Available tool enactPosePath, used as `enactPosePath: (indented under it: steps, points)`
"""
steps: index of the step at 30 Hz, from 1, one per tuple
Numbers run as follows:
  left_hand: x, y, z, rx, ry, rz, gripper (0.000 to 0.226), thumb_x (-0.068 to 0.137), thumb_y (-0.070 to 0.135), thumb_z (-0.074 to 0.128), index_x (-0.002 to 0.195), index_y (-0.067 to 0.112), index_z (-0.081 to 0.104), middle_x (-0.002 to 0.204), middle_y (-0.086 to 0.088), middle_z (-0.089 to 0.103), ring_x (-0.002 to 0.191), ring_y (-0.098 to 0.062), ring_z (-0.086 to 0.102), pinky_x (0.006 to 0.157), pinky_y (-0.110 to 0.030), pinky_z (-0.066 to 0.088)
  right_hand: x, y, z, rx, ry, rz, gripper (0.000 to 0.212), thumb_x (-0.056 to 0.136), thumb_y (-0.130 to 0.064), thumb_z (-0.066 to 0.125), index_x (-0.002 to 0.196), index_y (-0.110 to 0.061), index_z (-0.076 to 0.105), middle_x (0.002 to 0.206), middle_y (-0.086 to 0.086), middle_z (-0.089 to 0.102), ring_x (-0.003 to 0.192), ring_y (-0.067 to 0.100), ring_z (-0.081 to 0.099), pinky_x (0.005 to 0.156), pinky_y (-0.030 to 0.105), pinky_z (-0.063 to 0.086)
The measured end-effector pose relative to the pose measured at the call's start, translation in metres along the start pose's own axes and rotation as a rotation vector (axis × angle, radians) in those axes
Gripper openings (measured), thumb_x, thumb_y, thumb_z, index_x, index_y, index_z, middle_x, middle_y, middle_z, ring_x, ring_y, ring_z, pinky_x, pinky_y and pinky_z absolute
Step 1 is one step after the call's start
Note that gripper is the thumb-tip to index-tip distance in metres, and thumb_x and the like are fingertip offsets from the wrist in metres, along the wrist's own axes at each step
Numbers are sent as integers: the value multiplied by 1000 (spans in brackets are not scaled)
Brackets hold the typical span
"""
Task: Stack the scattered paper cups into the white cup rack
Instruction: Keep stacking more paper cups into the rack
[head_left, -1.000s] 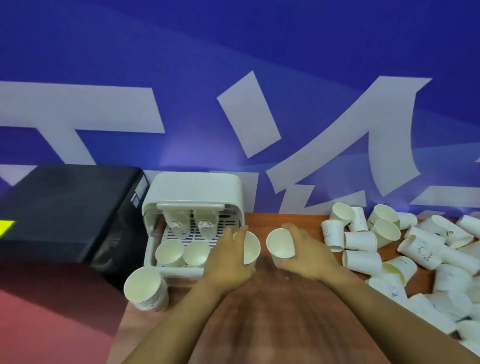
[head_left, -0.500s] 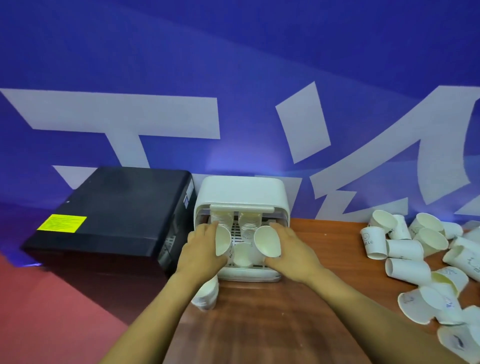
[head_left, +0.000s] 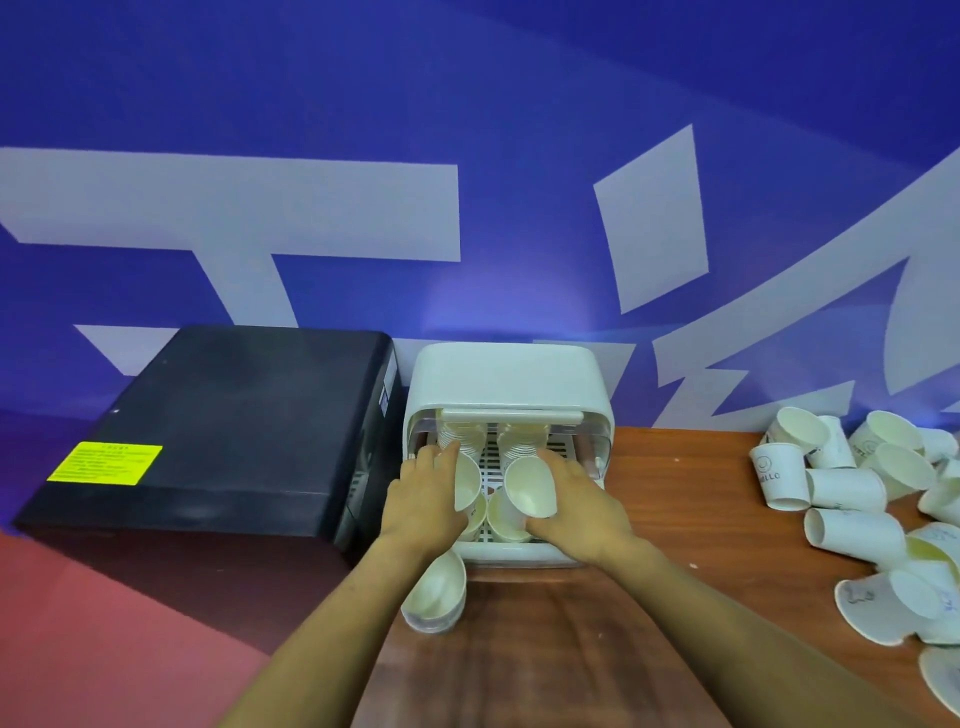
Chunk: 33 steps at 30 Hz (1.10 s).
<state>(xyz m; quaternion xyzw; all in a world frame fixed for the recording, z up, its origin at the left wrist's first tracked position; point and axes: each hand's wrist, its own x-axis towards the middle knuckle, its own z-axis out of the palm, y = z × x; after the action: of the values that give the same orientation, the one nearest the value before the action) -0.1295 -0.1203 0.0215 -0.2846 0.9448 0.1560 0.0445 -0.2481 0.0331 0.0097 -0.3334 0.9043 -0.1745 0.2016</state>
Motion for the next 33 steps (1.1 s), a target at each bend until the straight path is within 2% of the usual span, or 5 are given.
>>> enactPosePath:
  steps: [6,12,21,27,33]
  points:
    - [12,-8,18,36,-70,-2,82,84,29,64,149,22,15,148,-5,29,130,-28,37,101,-39,42,5,2,16,6,-42,22,84,72,-57,64,141,-40,21,139,-5,43,125,19,46,91,38,45]
    - [16,-11,28,40,-159,-61,94,79,46,69,150,21,13,151,-7,24,134,-30,33,105,-43,38,6,5,20,-56,-141,64,88,68,-66,67,141,-33,29,139,-3,42,127,18,45,98,37,43]
    - [-7,15,10,-102,-45,63,66,88,40,58,146,25,28,148,-1,33,133,-25,36,104,-39,37,-11,26,0,-29,-133,64,79,74,-65,61,141,-32,35,144,-5,41,128,17,45,101,36,42]
    - [-40,57,12,-158,-36,170,45,90,39,54,133,27,47,132,2,54,118,-20,52,94,-35,45,-51,67,-21,45,-114,120,43,83,-47,61,121,-28,56,98,-13,58,100,13,59,86,32,48]
    - [-53,107,34,-213,-106,258,42,88,35,56,128,26,54,127,3,59,117,-16,54,94,-31,46,-107,125,-35,133,-58,234,37,86,-42,62,119,-24,57,98,-8,61,94,11,58,86,30,48]
